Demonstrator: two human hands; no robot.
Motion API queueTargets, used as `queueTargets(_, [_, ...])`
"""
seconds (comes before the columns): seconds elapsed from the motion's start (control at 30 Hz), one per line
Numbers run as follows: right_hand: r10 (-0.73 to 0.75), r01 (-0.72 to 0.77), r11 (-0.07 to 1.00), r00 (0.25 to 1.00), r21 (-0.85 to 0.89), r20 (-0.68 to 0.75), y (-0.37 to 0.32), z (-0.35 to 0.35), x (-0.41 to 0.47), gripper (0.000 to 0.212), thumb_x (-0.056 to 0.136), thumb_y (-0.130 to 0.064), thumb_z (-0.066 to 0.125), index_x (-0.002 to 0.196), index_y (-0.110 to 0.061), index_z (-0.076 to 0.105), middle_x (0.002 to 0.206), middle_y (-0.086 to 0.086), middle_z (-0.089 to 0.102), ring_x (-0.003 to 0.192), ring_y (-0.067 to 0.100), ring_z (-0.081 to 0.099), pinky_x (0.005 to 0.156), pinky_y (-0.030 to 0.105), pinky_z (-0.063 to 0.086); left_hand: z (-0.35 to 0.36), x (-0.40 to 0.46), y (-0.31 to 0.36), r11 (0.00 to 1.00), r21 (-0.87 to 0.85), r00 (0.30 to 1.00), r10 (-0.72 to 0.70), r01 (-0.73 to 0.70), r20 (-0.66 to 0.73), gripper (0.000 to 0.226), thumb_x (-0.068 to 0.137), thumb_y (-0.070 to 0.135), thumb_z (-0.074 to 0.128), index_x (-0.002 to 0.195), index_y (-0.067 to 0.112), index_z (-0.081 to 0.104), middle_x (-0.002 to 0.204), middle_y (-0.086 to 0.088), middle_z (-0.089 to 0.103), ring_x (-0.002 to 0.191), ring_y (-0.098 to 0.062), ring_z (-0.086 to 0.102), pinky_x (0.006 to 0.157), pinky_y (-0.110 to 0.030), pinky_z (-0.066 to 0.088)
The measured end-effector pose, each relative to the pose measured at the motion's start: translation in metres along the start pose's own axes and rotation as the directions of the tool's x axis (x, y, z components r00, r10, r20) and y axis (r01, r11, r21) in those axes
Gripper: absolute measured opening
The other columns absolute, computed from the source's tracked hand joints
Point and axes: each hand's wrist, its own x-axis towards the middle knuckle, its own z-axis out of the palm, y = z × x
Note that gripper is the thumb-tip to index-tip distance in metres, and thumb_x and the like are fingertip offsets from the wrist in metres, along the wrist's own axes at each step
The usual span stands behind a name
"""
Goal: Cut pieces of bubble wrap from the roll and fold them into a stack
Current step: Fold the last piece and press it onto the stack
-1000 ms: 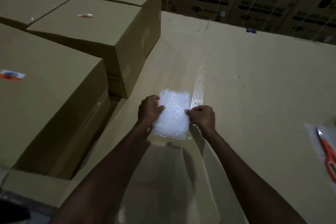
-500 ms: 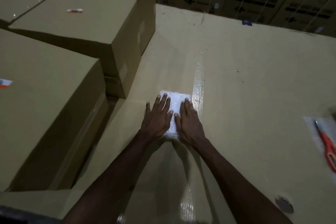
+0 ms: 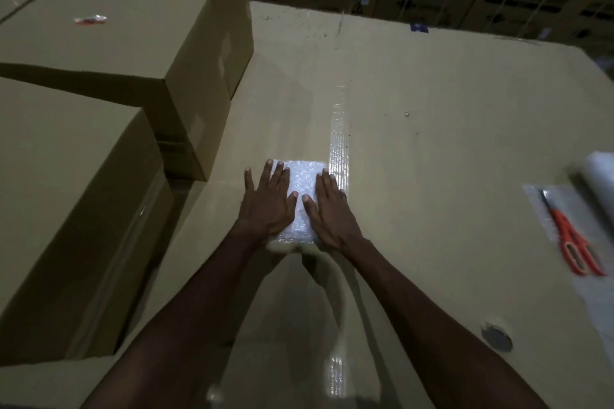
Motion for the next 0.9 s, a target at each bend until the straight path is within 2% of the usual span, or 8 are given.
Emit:
queueTargets(0.2, [0.067,-0.064,0.998,0.987,0.021,-0.148,0.041,-0.057,-0.035,0.062,0.111,-0.040,0.030,0.162,-0.008,0.014,0.171,0.009,0.008,0.158,0.019,0.005,0.127,0.036,0.004,-0.025,0.007,0.065,0.988,-0.039,0.971,0.139,-0.149,-0.194,0.073,0.098,0.046,0.010,0.152,0.003,0.035,0.161,-0.013,0.032,0.153,-0.027,0.018,0.119,-0.059,0.002])
queueTargets(0.4, [0.114,-0.120,0.993,0.979,-0.025,-0.168,0.097,-0.101,-0.076,0.063,0.110,-0.041,0.031,0.162,-0.007,0.019,0.171,0.010,0.013,0.158,0.020,0.008,0.125,0.033,0.007,-0.013,-0.003,0.152,0.968,-0.102,0.963,0.209,-0.228,-0.171,0.082,0.093,0.051,0.001,0.154,0.006,0.032,0.163,-0.010,0.027,0.154,-0.024,0.012,0.121,-0.053,-0.004])
queueTargets(0.53, [0.068,-0.071,0.997,0.994,-0.029,-0.090,0.112,-0.112,-0.086,0.063,0.110,-0.044,0.029,0.162,-0.009,0.021,0.170,0.007,0.017,0.157,0.019,0.014,0.124,0.033,0.012,-0.009,-0.019,0.172,0.985,-0.159,0.991,0.044,-0.064,-0.128,0.071,0.100,0.048,0.007,0.159,0.010,0.020,0.167,-0.004,0.013,0.155,-0.019,-0.001,0.120,-0.049,-0.009])
queueTargets(0.7, [-0.039,0.041,0.999,0.996,0.022,-0.086,0.088,-0.100,-0.081,0.058,0.110,-0.042,0.032,0.155,-0.005,0.037,0.163,0.012,0.034,0.151,0.024,0.030,0.120,0.035,0.025,-0.007,-0.046,0.136,0.972,-0.208,0.965,-0.154,0.108,-0.215,0.081,0.093,0.048,-0.003,0.156,0.007,0.028,0.164,-0.008,0.024,0.154,-0.024,0.008,0.121,-0.052,-0.001])
queueTargets(0.77, [-0.041,0.047,0.998,0.991,0.047,-0.125,0.070,-0.090,-0.075,0.050,0.109,-0.042,0.035,0.134,-0.005,0.058,0.141,0.015,0.058,0.132,0.031,0.052,0.105,0.039,0.041,-0.011,-0.052,0.117,0.917,-0.343,0.935,-0.286,0.204,-0.209,0.069,0.100,0.044,0.010,0.156,0.007,0.026,0.165,-0.008,0.021,0.154,-0.023,0.007,0.122,-0.050,0.000])
queueTargets(0.8, [-0.028,0.039,0.997,0.988,0.068,-0.155,0.060,-0.084,-0.070,0.046,0.109,-0.043,0.037,0.114,-0.006,0.064,0.118,0.013,0.068,0.113,0.032,0.061,0.092,0.039,0.045,-0.012,-0.053,0.105,0.883,-0.400,0.914,-0.348,0.246,-0.207,0.064,0.104,0.043,0.018,0.156,0.006,0.026,0.165,-0.009,0.021,0.154,-0.024,0.008,0.122,-0.049,0.002])
queueTargets(0.87, [0.043,-0.015,0.989,0.980,0.148,-0.194,0.038,-0.072,-0.061,0.047,0.107,-0.045,0.041,0.077,-0.011,0.054,0.072,0.003,0.059,0.076,0.028,0.056,0.069,0.036,0.038,-0.012,-0.053,0.080,0.817,-0.482,0.875,-0.448,0.317,-0.185,0.060,0.106,0.041,0.033,0.153,0.004,0.030,0.161,-0.014,0.028,0.151,-0.029,0.019,0.122,-0.050,0.011])
queueTargets(0.9, [0.084,-0.045,0.980,0.978,0.196,-0.192,0.028,-0.065,-0.055,0.050,0.106,-0.046,0.042,0.069,-0.013,0.044,0.063,0.000,0.049,0.067,0.026,0.050,0.062,0.035,0.033,-0.012,-0.051,0.067,0.795,-0.500,0.862,-0.478,0.344,-0.166,0.060,0.104,0.042,0.039,0.149,0.003,0.034,0.156,-0.017,0.035,0.146,-0.032,0.027,0.119,-0.052,0.019])
